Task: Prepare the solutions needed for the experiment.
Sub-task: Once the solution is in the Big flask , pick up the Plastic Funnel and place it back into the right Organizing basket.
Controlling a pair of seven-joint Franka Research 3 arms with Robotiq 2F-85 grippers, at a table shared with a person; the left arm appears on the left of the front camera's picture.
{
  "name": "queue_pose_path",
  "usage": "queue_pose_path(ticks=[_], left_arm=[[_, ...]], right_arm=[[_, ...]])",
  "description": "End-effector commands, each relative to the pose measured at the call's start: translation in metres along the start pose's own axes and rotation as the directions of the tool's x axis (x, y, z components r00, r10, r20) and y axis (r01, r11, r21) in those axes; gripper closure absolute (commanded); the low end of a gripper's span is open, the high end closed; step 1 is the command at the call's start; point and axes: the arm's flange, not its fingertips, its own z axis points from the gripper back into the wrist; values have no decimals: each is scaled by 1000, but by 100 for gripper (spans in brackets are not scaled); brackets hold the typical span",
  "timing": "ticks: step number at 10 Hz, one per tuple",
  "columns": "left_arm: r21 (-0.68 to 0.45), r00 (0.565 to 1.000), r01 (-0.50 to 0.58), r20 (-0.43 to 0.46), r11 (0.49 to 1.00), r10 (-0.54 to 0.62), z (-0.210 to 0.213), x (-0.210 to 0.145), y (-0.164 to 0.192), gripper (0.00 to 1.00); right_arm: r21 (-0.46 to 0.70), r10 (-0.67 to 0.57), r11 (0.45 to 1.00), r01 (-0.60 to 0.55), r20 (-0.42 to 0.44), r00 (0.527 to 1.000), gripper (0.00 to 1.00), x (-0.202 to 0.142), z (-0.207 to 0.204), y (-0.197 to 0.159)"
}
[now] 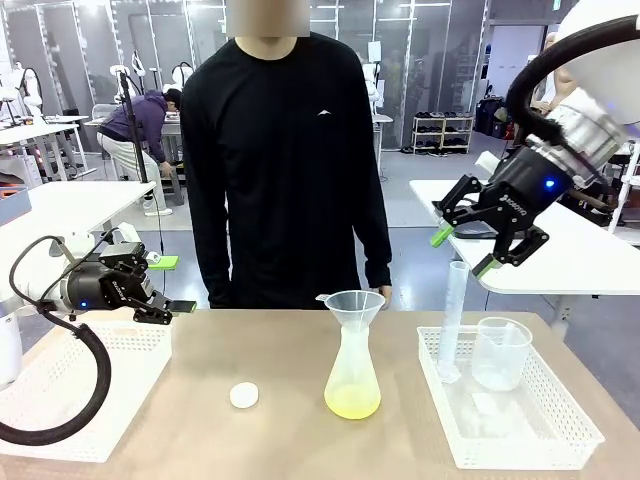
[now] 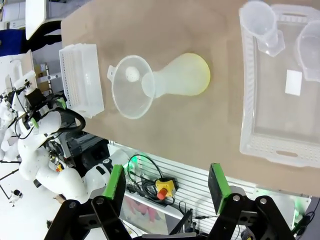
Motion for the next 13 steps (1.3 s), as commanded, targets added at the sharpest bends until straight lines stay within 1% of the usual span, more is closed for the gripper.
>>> queue_pose_path(ticks=[1,2,3,4,8,11,12,13], left_arm=[[1,1000,4,4,1000,-4,-1,1,-1,0],[1,1000,4,4,1000,-4,-1,1,-1,0],[1,1000,4,4,1000,-4,-1,1,-1,0],[1,1000,4,4,1000,-4,-1,1,-1,0],[1,1000,4,4,1000,-4,-1,1,-1,0],[1,1000,4,4,1000,-4,-1,1,-1,0],[1,1000,4,4,1000,-4,-1,1,-1,0],[1,1000,4,4,1000,-4,-1,1,-1,0]], right_arm=[[6,-4,1000,4,11,1000,16,16,-22,17],[-6,-19,1000,19,0,1000,16,23,-34,21],[-5,-1,1000,1,-13,1000,16,29,-48,25],[13,-5,1000,6,-23,1000,16,33,-60,27],[20,-10,1000,11,-28,1000,16,47,-100,45],[-1,-42,999,42,-60,997,16,53,-117,50],[-16,-64,998,63,-54,996,16,55,-120,49],[-9,-58,998,57,-66,996,16,56,-123,49]])
